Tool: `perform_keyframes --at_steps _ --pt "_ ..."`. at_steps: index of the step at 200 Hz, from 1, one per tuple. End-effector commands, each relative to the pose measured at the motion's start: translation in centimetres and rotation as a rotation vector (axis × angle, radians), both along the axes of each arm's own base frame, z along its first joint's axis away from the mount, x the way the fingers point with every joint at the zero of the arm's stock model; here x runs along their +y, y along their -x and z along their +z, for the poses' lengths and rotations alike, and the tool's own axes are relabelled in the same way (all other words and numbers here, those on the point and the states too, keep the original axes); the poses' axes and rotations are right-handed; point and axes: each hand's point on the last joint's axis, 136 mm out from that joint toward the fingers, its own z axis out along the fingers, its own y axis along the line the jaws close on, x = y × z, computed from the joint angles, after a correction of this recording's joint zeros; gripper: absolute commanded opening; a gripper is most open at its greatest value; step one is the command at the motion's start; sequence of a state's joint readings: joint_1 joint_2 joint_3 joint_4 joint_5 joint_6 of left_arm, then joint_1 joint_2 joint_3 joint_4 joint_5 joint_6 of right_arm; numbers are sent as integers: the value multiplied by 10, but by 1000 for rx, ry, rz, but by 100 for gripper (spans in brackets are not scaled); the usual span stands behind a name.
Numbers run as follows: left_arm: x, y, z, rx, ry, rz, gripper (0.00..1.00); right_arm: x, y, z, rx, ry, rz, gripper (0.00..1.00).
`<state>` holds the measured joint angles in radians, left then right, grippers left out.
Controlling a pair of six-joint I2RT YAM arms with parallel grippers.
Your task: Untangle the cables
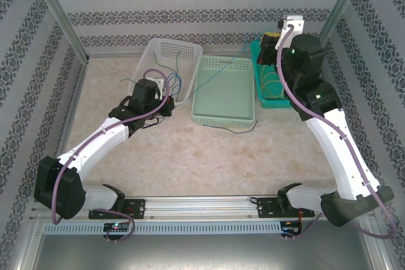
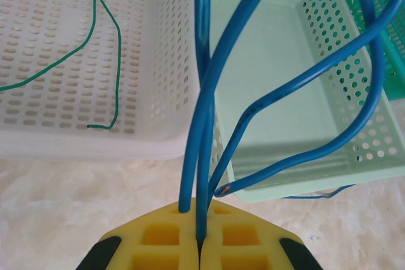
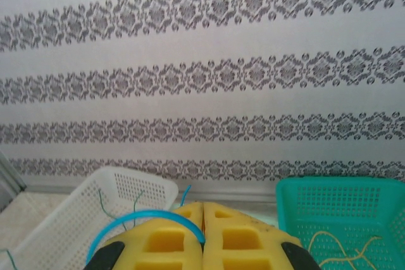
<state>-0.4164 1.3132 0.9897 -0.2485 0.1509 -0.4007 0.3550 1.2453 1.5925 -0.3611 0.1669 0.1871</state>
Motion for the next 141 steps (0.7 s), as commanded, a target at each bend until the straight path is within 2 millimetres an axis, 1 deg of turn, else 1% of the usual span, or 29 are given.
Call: perform_keyframes --at_steps 1,39,51,60,70,84,91,95,106,118,141 --pt "12 2 -7 14 -33 29 5 -10 -1 31 -80 -64 -32 0" --pt "21 4 -14 31 -65 54 5 -37 14 71 -181 -107 -109 0" --pt "27 3 -18 45 -68 88 5 -40 17 78 -191 -112 -115 0" --pt "35 1 -21 58 -69 132 5 -39 18 79 -189 -110 -104 0" --pt "46 0 -25 78 -67 200 5 -35 18 77 -174 -106 -83 0" --pt "57 -1 -26 90 -46 263 5 -30 16 67 -139 -86 -63 0" --pt "62 -2 -24 85 -35 284 7 -30 15 62 -122 -70 -65 0" --pt "64 -2 -23 81 -31 295 13 -32 15 60 -117 -62 -76 0" --pt "72 -2 -20 68 -28 326 14 -38 16 57 -118 -51 -111 0" --pt "81 -1 -20 70 -35 356 15 -46 21 61 -138 -45 -145 0" --pt "100 3 -32 121 -52 412 15 -59 30 76 -157 -25 -191 0"
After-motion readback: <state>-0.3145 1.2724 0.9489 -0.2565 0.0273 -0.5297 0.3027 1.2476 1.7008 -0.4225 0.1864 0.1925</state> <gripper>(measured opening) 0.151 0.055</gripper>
